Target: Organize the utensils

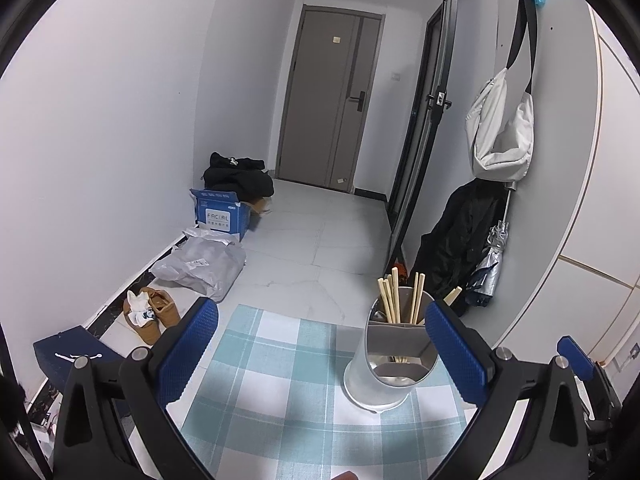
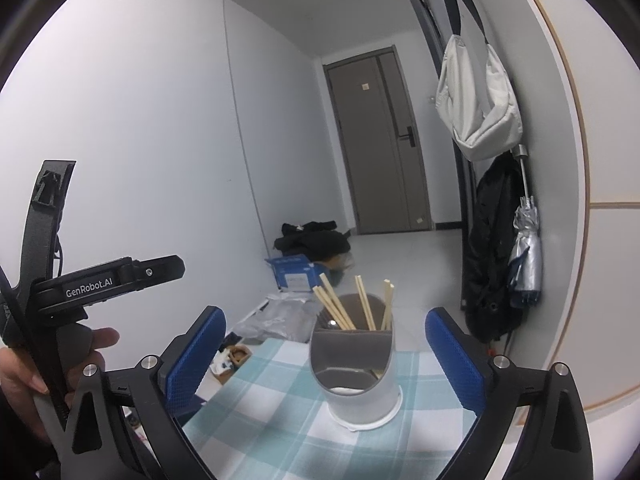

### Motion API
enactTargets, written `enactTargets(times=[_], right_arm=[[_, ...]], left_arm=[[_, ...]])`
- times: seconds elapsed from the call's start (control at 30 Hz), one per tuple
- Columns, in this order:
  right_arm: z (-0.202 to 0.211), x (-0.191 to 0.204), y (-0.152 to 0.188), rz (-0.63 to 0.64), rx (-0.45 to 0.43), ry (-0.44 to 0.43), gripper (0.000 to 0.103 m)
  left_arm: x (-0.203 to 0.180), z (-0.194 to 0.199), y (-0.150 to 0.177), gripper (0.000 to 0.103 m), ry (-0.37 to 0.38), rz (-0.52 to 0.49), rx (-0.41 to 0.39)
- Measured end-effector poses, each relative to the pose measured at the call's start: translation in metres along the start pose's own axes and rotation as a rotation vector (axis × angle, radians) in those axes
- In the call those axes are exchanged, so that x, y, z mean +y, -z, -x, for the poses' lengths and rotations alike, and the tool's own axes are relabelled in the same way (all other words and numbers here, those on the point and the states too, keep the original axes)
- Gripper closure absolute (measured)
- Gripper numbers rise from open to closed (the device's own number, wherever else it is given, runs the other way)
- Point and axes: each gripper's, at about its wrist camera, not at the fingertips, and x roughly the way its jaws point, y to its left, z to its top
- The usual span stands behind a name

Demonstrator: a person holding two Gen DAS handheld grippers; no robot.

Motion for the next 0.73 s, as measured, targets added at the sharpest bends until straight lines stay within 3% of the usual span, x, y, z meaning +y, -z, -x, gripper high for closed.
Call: enactTargets(times=[0.73], right_arm=[[0.0014,-0.0058,0.0036,-0.009,0.006,0.012,0.000]], left_arm=[[-0.0012,-0.0006,0.0060,0.001,0.003,0.000,0.001]])
